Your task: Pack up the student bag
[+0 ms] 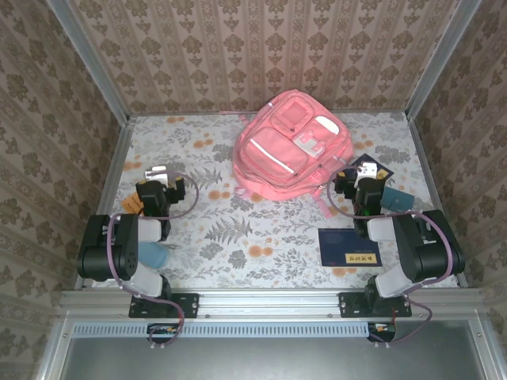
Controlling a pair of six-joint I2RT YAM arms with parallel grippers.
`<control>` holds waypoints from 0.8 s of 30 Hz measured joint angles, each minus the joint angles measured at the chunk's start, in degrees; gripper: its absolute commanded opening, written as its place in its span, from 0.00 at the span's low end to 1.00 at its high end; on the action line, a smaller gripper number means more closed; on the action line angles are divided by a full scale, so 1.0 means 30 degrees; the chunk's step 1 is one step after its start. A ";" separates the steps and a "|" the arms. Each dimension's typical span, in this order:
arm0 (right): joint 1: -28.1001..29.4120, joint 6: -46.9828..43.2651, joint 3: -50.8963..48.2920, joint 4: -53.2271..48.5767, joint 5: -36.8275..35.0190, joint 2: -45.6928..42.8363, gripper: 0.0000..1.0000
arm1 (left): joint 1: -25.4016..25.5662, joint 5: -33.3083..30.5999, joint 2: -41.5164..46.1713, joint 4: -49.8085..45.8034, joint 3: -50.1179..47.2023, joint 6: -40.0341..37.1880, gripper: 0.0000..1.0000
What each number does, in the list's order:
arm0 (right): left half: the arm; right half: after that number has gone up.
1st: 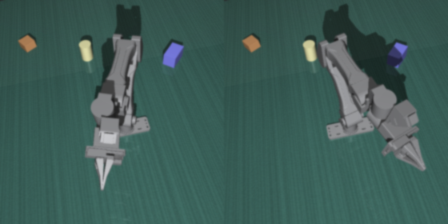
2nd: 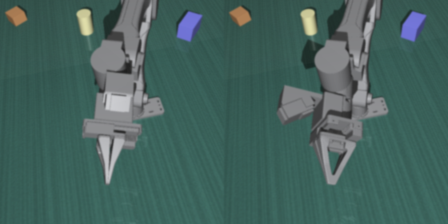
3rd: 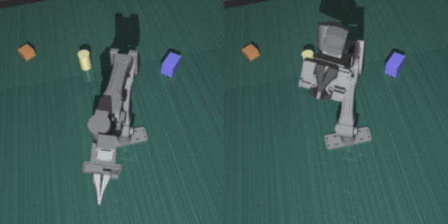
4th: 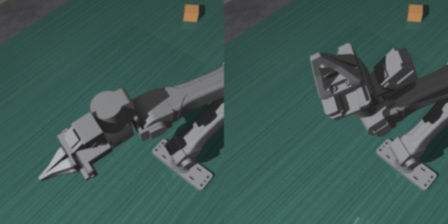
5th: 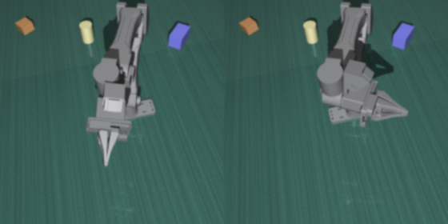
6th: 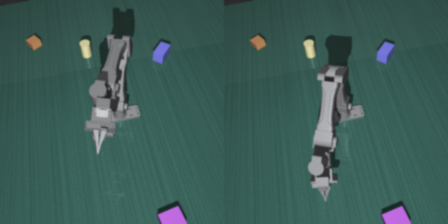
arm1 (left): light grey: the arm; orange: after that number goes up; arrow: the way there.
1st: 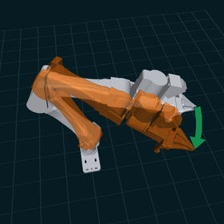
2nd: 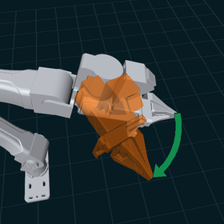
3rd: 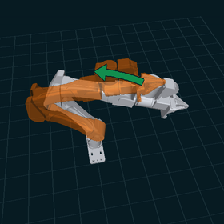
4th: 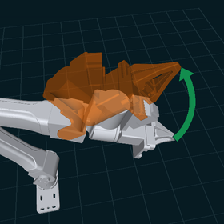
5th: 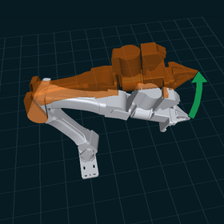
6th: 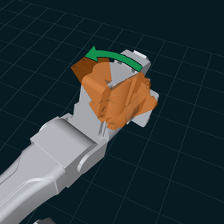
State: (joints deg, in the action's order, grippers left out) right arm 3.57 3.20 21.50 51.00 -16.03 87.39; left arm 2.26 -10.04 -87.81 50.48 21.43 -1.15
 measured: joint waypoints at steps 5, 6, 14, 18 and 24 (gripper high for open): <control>0.0000 0.0000 0.0000 0.0007 0.0000 0.0000 1.00 | 0.0000 0.0000 0.0007 0.0000 0.0000 0.0000 1.00; 0.0000 0.0000 0.0000 0.0000 0.0000 0.0000 1.00 | 0.0000 0.0000 0.0007 0.0000 0.0000 0.0000 1.00; 0.0000 -0.0007 0.0000 0.0000 0.0000 0.0000 1.00 | 0.0000 0.0000 0.0007 0.0000 0.0000 0.0000 1.00; 0.0000 0.0000 0.0000 0.0007 0.0000 0.0000 1.00 | 0.0000 0.0073 0.0000 0.0000 0.0000 0.0000 1.00; 0.0000 -0.0007 0.0000 0.0007 0.0000 0.0000 1.00 | 0.0000 0.0386 0.0007 0.0000 0.0000 0.0000 1.00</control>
State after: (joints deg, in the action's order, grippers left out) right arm 3.57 3.18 21.50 51.03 -16.03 87.39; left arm 2.26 -8.88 -87.79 50.48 21.43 -1.15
